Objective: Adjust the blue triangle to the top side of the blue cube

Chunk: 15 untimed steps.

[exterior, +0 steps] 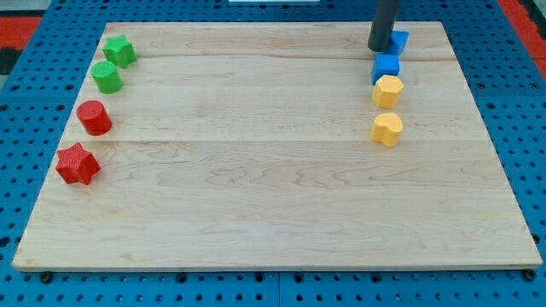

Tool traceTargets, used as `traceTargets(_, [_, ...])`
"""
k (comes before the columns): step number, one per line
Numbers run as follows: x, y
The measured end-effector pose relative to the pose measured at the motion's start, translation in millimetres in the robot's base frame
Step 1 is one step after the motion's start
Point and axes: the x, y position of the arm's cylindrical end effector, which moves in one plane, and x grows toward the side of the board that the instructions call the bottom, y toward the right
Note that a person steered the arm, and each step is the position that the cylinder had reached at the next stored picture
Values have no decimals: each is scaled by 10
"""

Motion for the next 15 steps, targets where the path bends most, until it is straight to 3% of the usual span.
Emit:
traceTargets(1, [85, -743])
traceTargets(2, [102, -1051])
traceTargets(4, [105, -1024])
traceTargets(5, [300, -1026])
traceTargets(7, [1916, -1530])
traceTargets(8, [2892, -1439])
traceTargets(9, [3182, -1429])
traceTargets(10, [3155, -927])
traceTargets(12, [2655, 563])
traceTargets(13, [2259, 267])
traceTargets(14, [1999, 633])
traceTargets(15, [1131, 1159])
